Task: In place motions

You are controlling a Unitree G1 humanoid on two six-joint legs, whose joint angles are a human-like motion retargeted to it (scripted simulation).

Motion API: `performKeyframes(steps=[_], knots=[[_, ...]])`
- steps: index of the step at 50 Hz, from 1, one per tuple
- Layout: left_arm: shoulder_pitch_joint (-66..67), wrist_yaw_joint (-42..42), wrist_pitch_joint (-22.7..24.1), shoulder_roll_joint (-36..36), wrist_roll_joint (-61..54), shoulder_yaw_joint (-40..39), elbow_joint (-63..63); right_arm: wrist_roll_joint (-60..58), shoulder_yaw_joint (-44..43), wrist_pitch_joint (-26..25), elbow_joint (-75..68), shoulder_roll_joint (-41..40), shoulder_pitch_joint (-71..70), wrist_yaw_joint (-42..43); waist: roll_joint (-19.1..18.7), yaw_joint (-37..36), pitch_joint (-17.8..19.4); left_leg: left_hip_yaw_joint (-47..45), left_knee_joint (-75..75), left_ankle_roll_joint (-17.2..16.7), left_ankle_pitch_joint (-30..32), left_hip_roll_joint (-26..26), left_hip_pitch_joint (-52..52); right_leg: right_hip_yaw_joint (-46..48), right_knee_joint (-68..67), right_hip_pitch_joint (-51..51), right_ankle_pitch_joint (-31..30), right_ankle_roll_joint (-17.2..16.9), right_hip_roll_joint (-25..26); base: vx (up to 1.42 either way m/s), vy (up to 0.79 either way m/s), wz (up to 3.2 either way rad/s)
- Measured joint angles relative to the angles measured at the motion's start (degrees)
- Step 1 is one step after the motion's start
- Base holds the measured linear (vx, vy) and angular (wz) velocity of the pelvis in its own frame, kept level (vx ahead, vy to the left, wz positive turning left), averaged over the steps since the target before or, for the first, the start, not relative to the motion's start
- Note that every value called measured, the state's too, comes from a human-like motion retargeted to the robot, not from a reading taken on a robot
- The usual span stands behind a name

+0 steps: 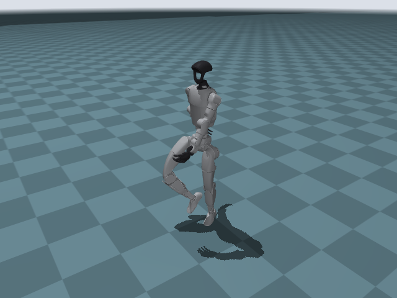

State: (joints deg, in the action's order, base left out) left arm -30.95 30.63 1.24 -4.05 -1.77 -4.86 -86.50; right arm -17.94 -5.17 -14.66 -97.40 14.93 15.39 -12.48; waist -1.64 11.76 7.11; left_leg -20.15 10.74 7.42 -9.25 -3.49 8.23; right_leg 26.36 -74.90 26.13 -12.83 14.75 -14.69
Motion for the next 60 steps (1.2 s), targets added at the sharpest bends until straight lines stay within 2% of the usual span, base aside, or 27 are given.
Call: performKeyframes(steps=[2, 5, 10, 15, 18, 20, 22, 24, 25, 26, 27, 30, 33, 35, 38, 42, 45, 46, 48, 50, 51, 52, 53, 55, 57, 58, 60], knots=[[-8.0, 2.8, -0.9, -0.5, 3.8, 0.8, 6.8, 3.5, -0.4, -5.2, 0.0, 2.1, 3.7, -1.3, -0.1, 5.8, 4.8, 3.7, -0.7, 2.2, 0.2, 0.6, 0.3, -0.4, -12.9, 9.0, 3.4, 0.0, -4.6, -0.41, 0.44, 1.38], [-13.2, -1.1, 1.1, -3.1, 8.4, 2.6, 14.7, 6.4, -3.0, -9.4, 0.0, 4.4, 8.3, 0.9, -0.4, 10.2, 7.5, 4.4, -1.7, 3.6, 1.7, 0.7, -0.7, -1.5, -19.9, 21.0, 5.9, -0.1, -3.7, -0.16, 0.16, 0.39], [-12.2, -15.1, 3.6, -5.7, 11.4, 7.3, 20.5, 10.2, -6.4, -4.0, 0.0, 5.2, 12.8, 1.7, -3.7, 12.0, 2.9, 4.4, -2.8, 2.9, 1.7, -2.0, -4.4, 4.0, -13.9, 26.3, 6.6, 0.0, -0.7, 0.12, -0.12, -0.02], [-6.5, -15.9, 4.0, -3.7, 13.7, 8.5, 15.1, 13.7, -4.0, -2.7, 0.0, 1.9, 8.0, 1.7, -1.9, 6.5, 0.8, 1.0, -4.4, -0.2, 1.2, -1.0, -0.7, 2.8, -1.1, 9.7, 3.2, -0.1, 0.9, 0.01, -0.25, -0.59], [2.4, -12.4, 5.5, -1.6, 13.6, 8.2, 7.9, 11.1, -0.3, -4.2, 0.0, -0.2, 1.5, -1.6, -2.2, 2.9, -2.8, -1.9, -3.9, -1.9, 0.3, -1.1, -0.1, 0.1, 18.2, -5.9, -1.1, -2.7, 6.6, 0.11, -0.18, -0.67], [10.9, -16.5, 8.5, -0.2, 12.2, 7.1, 2.6, 8.9, 3.2, -7.3, 0.0, -1.8, -4.0, -1.8, -2.4, 0.1, -5.8, -2.6, -2.5, -1.9, -0.3, -0.3, -0.3, -4.5, 37.5, -17.9, -4.7, -6.2, 11.7, 0.27, -0.15, -0.43], [21.6, -24.1, 11.1, 0.2, 12.8, 3.9, -3.9, 4.7, 6.5, -7.5, 0.0, -3.8, -10.7, -0.7, -0.2, -0.1, -8.5, -3.4, 4.0, -0.9, 0.8, 1.3, -2.0, -3.0, 57.6, -30.9, 7.7, -15.3, 12.3, 0.33, -0.15, 0.25], [29.8, -28.9, 9.3, -1.4, 14.0, -1.6, -8.8, 2.4, 9.5, -6.7, 1.3, -6.3, -17.7, -1.7, 3.6, -3.1, -12.1, -10.1, 20.7, 2.2, 6.6, -0.8, -9.7, 2.4, 65.6, -32.7, 11.8, -15.8, 7.6, 0.07, -0.16, -0.54], [33.0, -30.7, 6.9, -2.9, 15.3, -6.3, -10.9, 1.6, 10.9, -7.2, 3.3, -8.1, -22.2, -3.2, 4.7, -6.3, -14.2, -13.4, 35.3, 4.6, 11.1, -5.0, -18.8, -0.8, 67.1, -29.9, 12.3, -16.7, 6.2, -0.25, -0.23, -1.77], [36.5, -31.7, 3.9, -3.8, 13.8, -9.4, -10.9, 0.6, 10.1, -6.5, 6.5, -9.2, -26.9, -4.9, 4.5, -11.3, -14.0, -9.2, 46.2, 6.2, 15.9, -8.0, -29.9, -5.2, 67.9, -26.9, 11.3, -16.8, 8.1, -0.36, -0.3, -2.1], [39.9, -32.1, 1.5, -4.8, 11.7, -12.7, -10.9, -0.4, 9.7, -5.5, 9.9, -10.1, -31.5, -6.9, 4.5, -15.3, -12.8, -5.6, 56.2, 7.3, 17.8, -10.4, -39.0, -8.4, 68.4, -25.0, 10.5, -16.9, 9.3, -0.43, -0.34, -1.91], [47.0, -26.2, -4.4, -8.6, -0.4, -20.9, -10.9, -6.1, 8.2, -0.7, 21.6, -11.0, -45.3, -14.0, 6.0, -22.0, -1.8, -2.8, 76.9, 7.4, 7.9, -15.9, -51.9, -11.0, 68.3, -27.1, 9.2, -14.9, 10.3, -0.49, -0.41, -1.21], [49.1, -19.5, -6.0, -9.3, -4.5, -28.4, -10.9, -11.1, 6.0, 3.9, 32.5, -8.6, -55.2, -12.7, 7.8, -29.9, 8.3, -6.2, 83.9, 7.5, 3.2, -17.7, -60.0, -13.8, 67.9, -29.4, 10.4, -13.2, 8.6, -0.51, -0.38, -1.05], [51.4, -17.2, -5.0, -9.9, -4.7, -31.9, -10.9, -10.9, 5.4, 7.6, 37.1, -6.0, -59.3, -8.7, 9.2, -35.8, 11.7, -10.0, 85.3, 7.5, 1.9, -16.8, -65.5, -16.9, 67.7, -28.2, 9.7, -13.4, 5.5, -0.15, -0.01, -1.03], [57.6, -19.4, -5.6, -11.0, -7.9, -32.0, -10.9, -6.7, 7.7, 12.3, 39.3, -4.4, -60.8, -2.4, 12.1, -40.1, 10.3, -13.3, 85.1, 7.3, 4.3, -14.3, -71.9, -19.5, 66.0, -25.2, 9.4, -13.6, 2.2, 0.25, 0.3, -0.37], [60.0, -26.2, -4.6, -8.1, -14.5, -33.4, -10.9, -9.4, 8.4, 13.2, 39.5, -8.7, -58.1, -2.9, 11.5, -35.6, 4.8, -10.6, 87.2, 7.3, 3.8, -17.6, -68.2, -17.3, 66.6, -25.8, 10.5, -12.9, 4.8, 0.14, 0.05, 0.37], [56.4, -24.4, -1.5, -5.1, -15.8, -33.7, -10.9, -8.9, 9.5, 14.4, 36.8, -11.5, -52.8, -4.9, 7.5, -29.1, 0.8, -5.2, 84.9, 7.3, 3.7, -20.1, -58.5, -13.3, 69.3, -29.1, 11.0, -13.8, 8.9, 0.1, 0.1, 0.94], [54.9, -22.5, -2.2, -4.5, -15.0, -33.1, -10.9, -9.3, 10.1, 14.3, 35.3, -12.1, -49.8, -5.4, 6.9, -26.8, -1.2, -4.6, 80.5, 6.7, 4.4, -18.6, -53.7, -11.9, 69.8, -29.5, 11.4, -14.4, 9.4, 0.22, 0.21, 1.14], [51.8, -19.3, -4.3, -3.3, -13.1, -31.1, -10.9, -10.5, 11.8, 13.2, 31.6, -12.9, -42.2, -5.7, 7.1, -23.0, -5.2, -3.7, 67.7, 3.9, 6.1, -12.1, -42.9, -10.2, 70.0, -29.8, 12.1, -16.3, 8.2, 0.36, 0.26, 1.03], [48.5, -18.3, -5.4, -2.5, -12.0, -26.5, -10.9, -12.1, 12.8, 11.4, 27.1, -12.5, -31.8, -5.1, 8.1, -19.7, -9.3, -0.2, 46.8, 0.5, 8.8, -0.4, -29.7, -8.2, 69.0, -30.3, 13.4, -17.8, 6.4, 0.52, 0.27, 1.07], [45.8, -18.9, -4.8, -2.5, -11.8, -23.1, -10.9, -13.0, 12.3, 10.7, 23.6, -12.0, -26.8, -4.3, 7.5, -18.1, -10.6, 3.4, 32.5, -1.0, 12.5, 3.8, -22.0, -6.3, 67.7, -30.6, 14.0, -17.4, 7.3, 0.52, 0.19, 1.22], [43.0, -19.5, -4.3, -2.5, -11.3, -19.8, -10.9, -13.7, 11.4, 10.0, 19.6, -11.4, -22.0, -3.6, 6.9, -16.7, -11.6, 5.9, 19.4, -2.0, 11.9, 7.1, -14.3, -4.7, 65.8, -30.7, 14.1, -16.6, 8.4, 0.45, 0.16, 1.1], [40.0, -19.8, -3.7, -2.6, -10.1, -16.4, -10.9, -14.4, 10.1, 9.5, 14.4, -10.5, -17.9, -3.0, 6.1, -15.8, -12.1, 6.1, 8.5, -2.0, 2.8, 8.6, -6.7, -3.5, 62.8, -30.4, 13.2, -15.1, 10.2, 0.36, 0.18, 1.31], [32.3, -17.8, -3.4, -1.8, -6.9, -10.8, -10.9, -15.3, 7.4, 6.8, 3.8, -7.7, -11.8, -2.7, 2.8, -9.5, -14.6, -11.6, -6.1, -2.3, -2.4, 1.7, 2.2, 6.7, 49.4, -24.8, 1.8, -10.5, 9.8, 0.13, 0.17, 1.79], [20.8, -12.7, -2.5, -2.0, -4.2, -6.2, -10.6, -11.7, 5.0, 0.0, 0.0, -4.0, -7.8, -3.0, -0.8, -5.6, -11.9, 0.9, -6.5, -5.3, 0.7, -0.6, -3.2, 6.3, 24.2, -9.6, -4.7, -3.6, 6.3, -0.28, 0.21, 1.22], [15.7, -10.9, -1.3, -2.4, -2.7, -4.1, -9.6, -7.2, 4.5, -2.5, 0.0, -2.4, -4.8, -1.5, -1.5, -3.3, -8.7, 1.5, -6.2, -5.1, 1.4, -1.3, -3.5, 3.3, 14.2, -3.6, -2.1, -2.5, 6.5, -0.42, 0.28, 1.0], [5.5, -6.0, -0.9, -4.5, 0.4, 1.1, -4.9, 4.1, 2.5, -5.0, 0.0, 0.7, -0.4, 1.2, -1.2, -0.1, -2.6, 0.3, -6.7, -2.9, 2.2, 0.8, -2.7, 2.9, -4.5, 5.9, 3.1, -0.1, -2.9, -0.48, 0.42, 1.0]])
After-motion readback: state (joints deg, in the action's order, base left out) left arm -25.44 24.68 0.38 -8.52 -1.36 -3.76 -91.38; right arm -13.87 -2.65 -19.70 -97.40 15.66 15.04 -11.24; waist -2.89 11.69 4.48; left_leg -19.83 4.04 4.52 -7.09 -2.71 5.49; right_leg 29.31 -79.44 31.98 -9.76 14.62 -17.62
